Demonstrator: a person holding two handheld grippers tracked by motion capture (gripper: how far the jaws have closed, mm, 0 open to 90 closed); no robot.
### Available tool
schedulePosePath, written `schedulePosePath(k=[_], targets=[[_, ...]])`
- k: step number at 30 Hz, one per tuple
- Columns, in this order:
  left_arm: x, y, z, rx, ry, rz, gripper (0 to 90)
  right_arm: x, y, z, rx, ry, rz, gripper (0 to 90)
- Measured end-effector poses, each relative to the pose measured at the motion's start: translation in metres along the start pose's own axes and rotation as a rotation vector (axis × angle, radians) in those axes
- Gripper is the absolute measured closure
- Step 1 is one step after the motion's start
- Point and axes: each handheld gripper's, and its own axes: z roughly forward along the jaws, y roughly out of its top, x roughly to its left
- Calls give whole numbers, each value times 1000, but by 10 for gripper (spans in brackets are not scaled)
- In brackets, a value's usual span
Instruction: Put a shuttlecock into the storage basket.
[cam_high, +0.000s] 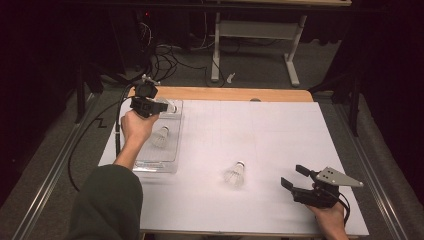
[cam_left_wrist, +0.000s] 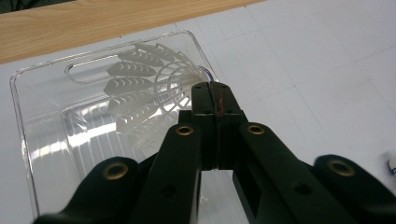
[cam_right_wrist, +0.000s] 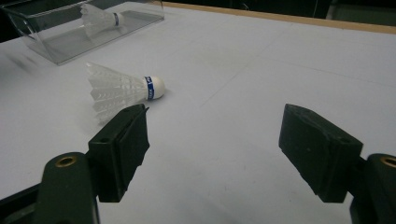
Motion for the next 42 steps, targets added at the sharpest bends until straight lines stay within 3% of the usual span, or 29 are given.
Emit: schedulePosePath(k=[16, 26, 33, 42], targets=[[6, 6, 17, 14, 18, -42, 898, 0, 0, 0, -1, 1, -1, 244], [6, 10, 22, 19, 21, -46, 890, 0, 0, 0, -2, 2, 0, 244], [6, 10, 24, 24, 35, -44, 713, 0, 0, 0, 0, 3, 2, 244], [-1, 9, 20, 21, 56, -20, 594, 0, 0, 0, -2, 2, 0, 244]])
